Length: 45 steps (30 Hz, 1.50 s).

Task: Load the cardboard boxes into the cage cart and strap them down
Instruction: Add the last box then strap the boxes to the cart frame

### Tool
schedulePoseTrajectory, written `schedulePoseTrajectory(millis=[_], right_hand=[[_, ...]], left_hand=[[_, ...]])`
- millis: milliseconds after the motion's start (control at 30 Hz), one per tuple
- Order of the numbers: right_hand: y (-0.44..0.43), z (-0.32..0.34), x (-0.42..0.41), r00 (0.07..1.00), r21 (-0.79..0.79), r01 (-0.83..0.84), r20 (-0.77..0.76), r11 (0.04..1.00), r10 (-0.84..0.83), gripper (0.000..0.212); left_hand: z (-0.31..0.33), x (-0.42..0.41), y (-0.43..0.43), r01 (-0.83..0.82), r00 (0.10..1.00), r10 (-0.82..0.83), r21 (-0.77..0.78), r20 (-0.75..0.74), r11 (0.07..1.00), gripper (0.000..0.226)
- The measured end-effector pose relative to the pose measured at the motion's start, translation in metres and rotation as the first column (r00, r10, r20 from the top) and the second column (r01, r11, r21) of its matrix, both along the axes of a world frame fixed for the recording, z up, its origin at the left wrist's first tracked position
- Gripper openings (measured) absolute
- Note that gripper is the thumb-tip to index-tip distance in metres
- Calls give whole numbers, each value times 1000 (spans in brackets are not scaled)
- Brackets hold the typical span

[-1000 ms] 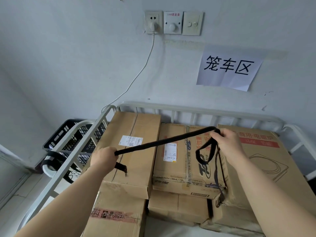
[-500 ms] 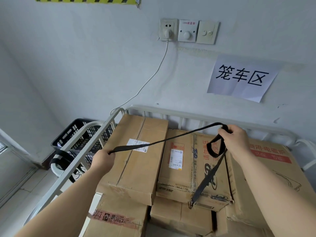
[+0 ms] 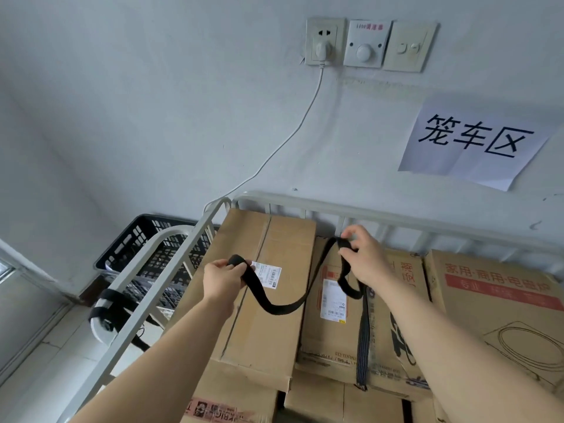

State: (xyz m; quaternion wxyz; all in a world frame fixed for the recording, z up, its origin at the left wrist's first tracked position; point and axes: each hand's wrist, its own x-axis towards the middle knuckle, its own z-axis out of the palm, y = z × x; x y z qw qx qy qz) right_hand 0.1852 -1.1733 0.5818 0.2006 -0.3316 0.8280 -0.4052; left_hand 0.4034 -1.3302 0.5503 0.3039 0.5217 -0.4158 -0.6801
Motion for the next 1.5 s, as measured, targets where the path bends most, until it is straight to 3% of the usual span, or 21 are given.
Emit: schedulePoseTrajectory(millis=[67,200,333,433,500,567,667,833,967,1100,1333,1500], right_hand=[[-18,-12,3,999,57,-24,-29,998,26,20],[-63,-38,13,989,125,-91,128,988,75,34],[-115,-55,27,956,146,-243,205,959,211,12],[-148,-74,30,940,238,-321,194,917,279,42],[-167,-88,32,942,244,-322,183,915,283,48],[-183,-99,33,948,234,-309,150,922,280,40],[-201,-115,29,956,205,-282,145,937,256,22],[-211,-132,11,938,249,-347,98,904,333,9],[-205,-137,-11,917,292,-398,93,870,388,5],[-190,-141,-36,928,341,-369,88,865,362,19],[-180,-151,-62,948,347,-316,88,883,305,7],[-197,-166,-65,958,286,-284,114,915,261,6]], left_hand=[[-3,-8,-10,-7,1000,8,89,-7,996,8],[-20,-20,-41,15,999,-4,228,-48,973,12],[-34,-36,-73,45,997,-32,213,-64,976,16],[-43,-49,-94,43,990,-12,215,-144,976,25],[-51,-57,-106,55,978,0,257,-208,965,23],[-60,-65,-116,63,965,22,308,-262,949,12],[-75,-70,-132,82,951,31,349,-308,934,16],[-100,-71,-163,-36,952,142,364,-271,931,31],[-112,-76,-181,-167,924,302,466,-233,869,21],[-121,-83,-198,-165,904,353,563,-242,810,11],[-144,-116,-220,-158,946,277,501,-171,851,18],[-160,-128,-239,-250,935,336,465,-111,849,32]])
